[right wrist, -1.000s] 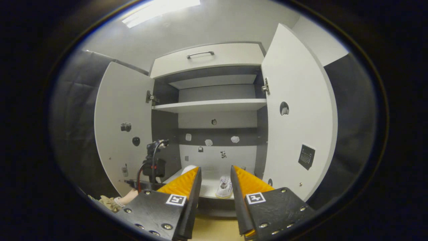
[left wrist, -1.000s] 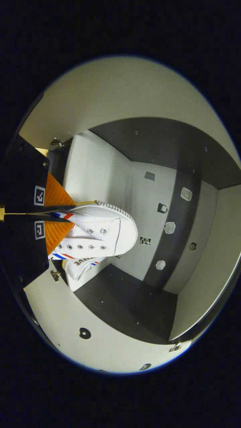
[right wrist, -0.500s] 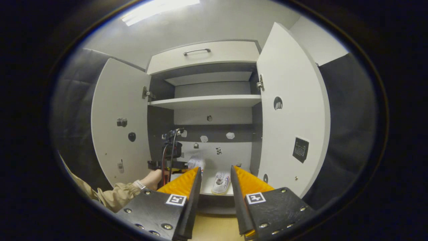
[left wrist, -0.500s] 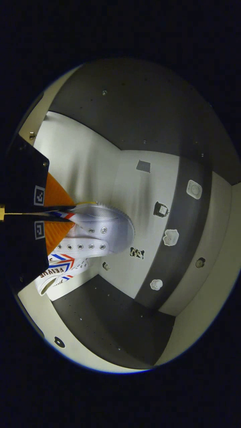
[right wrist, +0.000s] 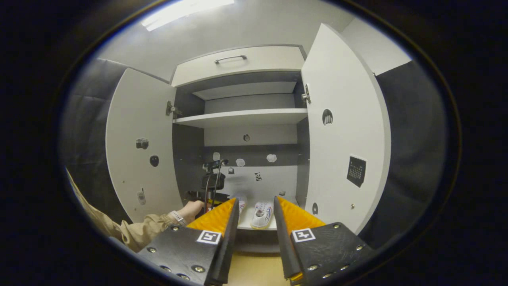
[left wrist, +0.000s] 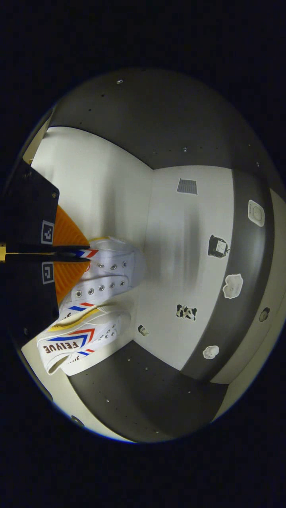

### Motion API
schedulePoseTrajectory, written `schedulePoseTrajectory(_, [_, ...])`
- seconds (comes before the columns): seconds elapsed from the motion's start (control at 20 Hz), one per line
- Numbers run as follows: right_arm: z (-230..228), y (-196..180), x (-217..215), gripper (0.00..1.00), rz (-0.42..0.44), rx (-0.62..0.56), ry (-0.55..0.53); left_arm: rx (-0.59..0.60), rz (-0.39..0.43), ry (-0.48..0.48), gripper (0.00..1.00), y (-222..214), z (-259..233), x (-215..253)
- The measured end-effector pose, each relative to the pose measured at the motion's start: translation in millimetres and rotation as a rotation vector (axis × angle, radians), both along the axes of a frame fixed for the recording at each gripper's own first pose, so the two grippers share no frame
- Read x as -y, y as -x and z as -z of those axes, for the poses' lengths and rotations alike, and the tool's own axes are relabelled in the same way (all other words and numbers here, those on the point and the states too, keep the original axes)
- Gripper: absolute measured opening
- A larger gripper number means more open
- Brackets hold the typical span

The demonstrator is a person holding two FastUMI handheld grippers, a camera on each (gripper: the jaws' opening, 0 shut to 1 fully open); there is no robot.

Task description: Grab one shoe with the right hand and put it into the shoe cabinet, grab the other shoe with the left hand and put it into the shoe cabinet; then close the right door with the right hand and the left door with the left hand.

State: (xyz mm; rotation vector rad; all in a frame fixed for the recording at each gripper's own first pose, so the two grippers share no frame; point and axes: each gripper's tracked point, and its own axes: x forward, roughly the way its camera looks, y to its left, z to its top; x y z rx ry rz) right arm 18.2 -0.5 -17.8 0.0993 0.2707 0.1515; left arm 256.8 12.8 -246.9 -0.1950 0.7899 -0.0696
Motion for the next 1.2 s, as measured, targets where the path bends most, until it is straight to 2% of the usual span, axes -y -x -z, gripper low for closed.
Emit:
schedulePoseTrajectory(0.05, [0, 0, 1, 0.46, 0.004, -0.001, -0.002, -0.009, -0.001, -0.006, 0.02, 0, 3, -1])
schedulePoseTrajectory(0.1, [0, 1, 2, 0.51, 0.006, -0.001, -0.004, -0.015, -0.007, -0.003, 0.02, 1, 3, 0])
schedulePoseTrajectory(0.15, [0, 1, 2, 0.46, 0.007, 0.000, -0.005, -0.001, -0.008, 0.000, 0.02, -1, 1, 0])
schedulePoseTrajectory(0.2, [-1, 2, 2, 0.51, 0.007, 0.000, -0.006, -0.010, -0.003, 0.000, 0.02, 0, 4, -1])
schedulePoseTrajectory(0.25, [-1, 3, 2, 0.46, 0.005, 0.002, -0.007, -0.014, 0.001, -0.001, 0.02, 1, 4, -1])
schedulePoseTrajectory(0.3, [-2, 3, 1, 0.51, 0.003, 0.005, -0.009, -0.014, 0.000, -0.001, 0.05, 2, 3, 0])
schedulePoseTrajectory(0.45, [-7, 7, 1, 0.51, -0.010, 0.011, -0.014, 0.000, 0.012, -0.004, 0.16, 6, -3, 3])
schedulePoseTrajectory(0.65, [-17, 15, 3, 0.51, -0.021, 0.027, -0.045, 0.091, 0.032, -0.045, 0.16, 12, -36, 1])
schedulePoseTrajectory(0.7, [-20, 17, 7, 0.51, -0.014, 0.033, -0.051, 0.124, 0.038, -0.059, 0.22, 14, -47, -1])
schedulePoseTrajectory(0.75, [-23, 19, 12, 0.51, -0.004, 0.040, -0.053, 0.149, 0.043, -0.068, 0.25, 19, -58, 0])
schedulePoseTrajectory(0.8, [-26, 22, 20, 0.51, 0.012, 0.048, -0.050, 0.175, 0.049, -0.067, 0.33, 25, -69, 1])
schedulePoseTrajectory(1.0, [-35, 36, 71, 0.50, 0.116, 0.073, -0.014, 0.300, 0.098, -0.044, 0.41, 55, -121, 18])
schedulePoseTrajectory(1.1, [-38, 43, 99, 0.51, 0.171, 0.080, 0.004, 0.362, 0.135, -0.029, 0.42, 73, -148, 29])
schedulePoseTrajectory(1.15, [-40, 46, 112, 0.48, 0.196, 0.086, 0.013, 0.391, 0.153, -0.020, 0.47, 83, -162, 36])
schedulePoseTrajectory(1.2, [-41, 48, 126, 0.48, 0.224, 0.088, 0.023, 0.419, 0.168, -0.011, 0.42, 92, -176, 40])
